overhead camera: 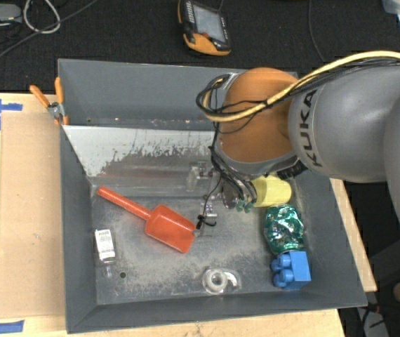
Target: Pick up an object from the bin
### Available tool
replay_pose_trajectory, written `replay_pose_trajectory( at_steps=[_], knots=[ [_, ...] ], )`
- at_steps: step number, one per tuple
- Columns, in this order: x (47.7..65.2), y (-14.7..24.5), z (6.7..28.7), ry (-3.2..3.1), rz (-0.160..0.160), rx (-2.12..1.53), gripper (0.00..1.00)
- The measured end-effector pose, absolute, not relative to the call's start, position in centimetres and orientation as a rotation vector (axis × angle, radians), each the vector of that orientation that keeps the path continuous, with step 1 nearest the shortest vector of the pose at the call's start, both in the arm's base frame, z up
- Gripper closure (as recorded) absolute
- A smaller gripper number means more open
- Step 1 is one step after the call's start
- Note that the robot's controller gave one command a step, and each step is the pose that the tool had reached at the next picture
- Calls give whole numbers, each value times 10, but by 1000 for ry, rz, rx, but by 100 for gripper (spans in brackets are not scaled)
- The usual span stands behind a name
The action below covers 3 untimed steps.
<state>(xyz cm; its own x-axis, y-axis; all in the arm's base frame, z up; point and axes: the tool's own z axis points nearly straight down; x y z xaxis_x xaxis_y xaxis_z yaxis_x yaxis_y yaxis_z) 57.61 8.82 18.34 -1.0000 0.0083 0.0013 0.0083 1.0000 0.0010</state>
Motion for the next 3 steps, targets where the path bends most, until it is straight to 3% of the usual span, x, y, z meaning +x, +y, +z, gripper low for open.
replay_pose_trajectory(
  at_steps=[1,2,3],
  knots=[
    [576,88,183,-3140,-1,-13,0],
    [544,110,160,-3099,-3,479,0],
    [540,115,150,-3115,-2,406,0]
  ],
)
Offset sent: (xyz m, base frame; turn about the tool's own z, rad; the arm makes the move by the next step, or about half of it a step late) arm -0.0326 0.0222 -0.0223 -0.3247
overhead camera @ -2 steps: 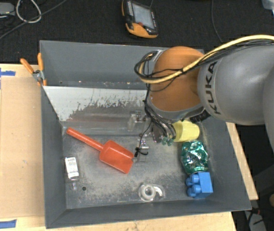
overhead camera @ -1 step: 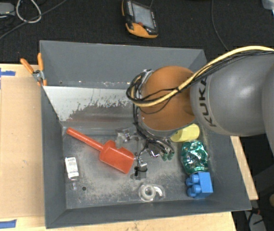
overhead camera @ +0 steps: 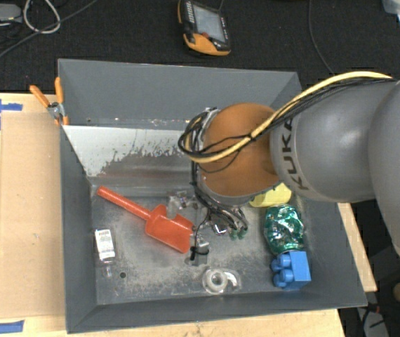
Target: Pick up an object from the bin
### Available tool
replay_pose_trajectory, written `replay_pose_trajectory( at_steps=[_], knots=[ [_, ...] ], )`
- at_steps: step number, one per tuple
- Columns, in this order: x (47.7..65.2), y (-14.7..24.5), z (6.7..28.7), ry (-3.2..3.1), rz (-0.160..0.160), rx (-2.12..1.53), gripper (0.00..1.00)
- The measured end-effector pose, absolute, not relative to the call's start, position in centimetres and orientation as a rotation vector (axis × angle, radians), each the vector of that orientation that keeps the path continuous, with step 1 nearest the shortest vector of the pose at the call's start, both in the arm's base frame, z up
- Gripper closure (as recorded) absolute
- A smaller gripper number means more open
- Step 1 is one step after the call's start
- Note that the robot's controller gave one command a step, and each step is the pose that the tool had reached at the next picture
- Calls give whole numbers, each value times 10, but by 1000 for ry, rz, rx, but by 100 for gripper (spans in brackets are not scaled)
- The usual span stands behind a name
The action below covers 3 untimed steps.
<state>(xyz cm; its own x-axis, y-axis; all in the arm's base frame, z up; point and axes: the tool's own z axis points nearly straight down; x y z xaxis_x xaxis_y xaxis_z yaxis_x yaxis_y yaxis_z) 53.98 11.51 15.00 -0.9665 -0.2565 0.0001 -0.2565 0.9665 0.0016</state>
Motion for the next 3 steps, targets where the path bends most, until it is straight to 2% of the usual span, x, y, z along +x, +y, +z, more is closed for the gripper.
replay_pose_trajectory(
  at_steps=[1,2,3],
  knots=[
    [534,121,145,-3132,-2,224,0],
    [539,127,82,-3055,-6,686,0],
    [554,112,69,-3066,-3,700,0]
  ],
)
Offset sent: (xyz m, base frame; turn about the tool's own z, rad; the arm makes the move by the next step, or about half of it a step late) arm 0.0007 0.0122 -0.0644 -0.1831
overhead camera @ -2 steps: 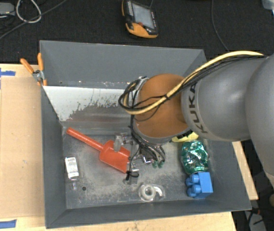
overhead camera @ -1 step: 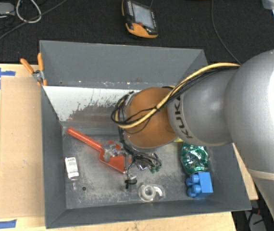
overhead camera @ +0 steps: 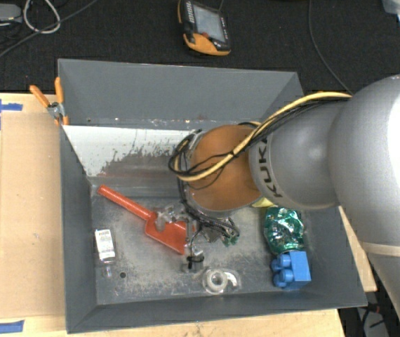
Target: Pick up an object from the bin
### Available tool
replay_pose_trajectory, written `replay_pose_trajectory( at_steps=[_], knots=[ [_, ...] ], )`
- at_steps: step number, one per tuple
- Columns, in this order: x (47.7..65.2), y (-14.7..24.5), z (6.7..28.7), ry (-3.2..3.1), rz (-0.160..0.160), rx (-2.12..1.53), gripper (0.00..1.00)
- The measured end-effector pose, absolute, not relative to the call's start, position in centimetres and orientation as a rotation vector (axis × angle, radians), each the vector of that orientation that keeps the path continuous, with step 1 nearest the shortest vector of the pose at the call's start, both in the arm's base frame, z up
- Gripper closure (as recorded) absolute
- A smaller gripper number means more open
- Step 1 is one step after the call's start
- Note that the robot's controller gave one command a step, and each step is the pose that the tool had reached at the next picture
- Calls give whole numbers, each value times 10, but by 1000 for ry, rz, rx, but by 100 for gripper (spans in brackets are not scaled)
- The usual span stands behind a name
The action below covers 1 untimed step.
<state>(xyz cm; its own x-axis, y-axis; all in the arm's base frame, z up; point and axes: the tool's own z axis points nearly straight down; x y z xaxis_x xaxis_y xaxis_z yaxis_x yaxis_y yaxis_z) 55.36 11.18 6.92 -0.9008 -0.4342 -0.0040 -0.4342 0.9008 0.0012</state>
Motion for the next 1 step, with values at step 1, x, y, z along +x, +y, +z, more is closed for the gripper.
replay_pose_trajectory(
  at_steps=[1],
  knots=[
    [550,125,124,3058,8,-712,0]
  ],
)
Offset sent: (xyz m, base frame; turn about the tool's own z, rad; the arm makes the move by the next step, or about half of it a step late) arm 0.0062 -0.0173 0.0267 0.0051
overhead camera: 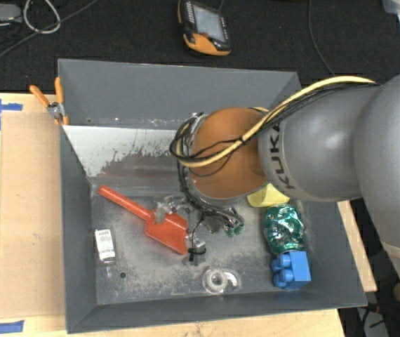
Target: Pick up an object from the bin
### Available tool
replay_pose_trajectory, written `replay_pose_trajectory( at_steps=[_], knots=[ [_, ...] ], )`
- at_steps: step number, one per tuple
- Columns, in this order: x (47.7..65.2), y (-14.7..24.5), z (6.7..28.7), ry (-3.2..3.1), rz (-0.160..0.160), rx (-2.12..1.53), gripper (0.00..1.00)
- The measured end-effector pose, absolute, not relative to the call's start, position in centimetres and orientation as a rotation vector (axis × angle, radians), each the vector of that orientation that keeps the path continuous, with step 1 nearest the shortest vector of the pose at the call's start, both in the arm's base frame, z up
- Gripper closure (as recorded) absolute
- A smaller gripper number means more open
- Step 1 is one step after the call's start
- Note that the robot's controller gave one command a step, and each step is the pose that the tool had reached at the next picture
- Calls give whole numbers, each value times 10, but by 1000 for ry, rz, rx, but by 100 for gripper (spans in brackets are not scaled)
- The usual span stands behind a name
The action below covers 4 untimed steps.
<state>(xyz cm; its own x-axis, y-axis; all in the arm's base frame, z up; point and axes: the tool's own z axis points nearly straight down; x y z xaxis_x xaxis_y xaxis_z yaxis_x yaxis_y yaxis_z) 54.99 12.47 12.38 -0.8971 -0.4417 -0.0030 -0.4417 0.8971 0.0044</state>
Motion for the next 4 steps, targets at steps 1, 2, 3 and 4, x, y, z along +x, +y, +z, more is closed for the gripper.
replay_pose_trajectory(
  at_steps=[1,2,3,4],
  knots=[
    [559,93,94,3075,4,-688,0],
    [557,103,176,3080,11,-628,0],
    [575,80,173,3073,7,-713,0],
    [589,109,145,3135,14,-184,0]
  ],
)
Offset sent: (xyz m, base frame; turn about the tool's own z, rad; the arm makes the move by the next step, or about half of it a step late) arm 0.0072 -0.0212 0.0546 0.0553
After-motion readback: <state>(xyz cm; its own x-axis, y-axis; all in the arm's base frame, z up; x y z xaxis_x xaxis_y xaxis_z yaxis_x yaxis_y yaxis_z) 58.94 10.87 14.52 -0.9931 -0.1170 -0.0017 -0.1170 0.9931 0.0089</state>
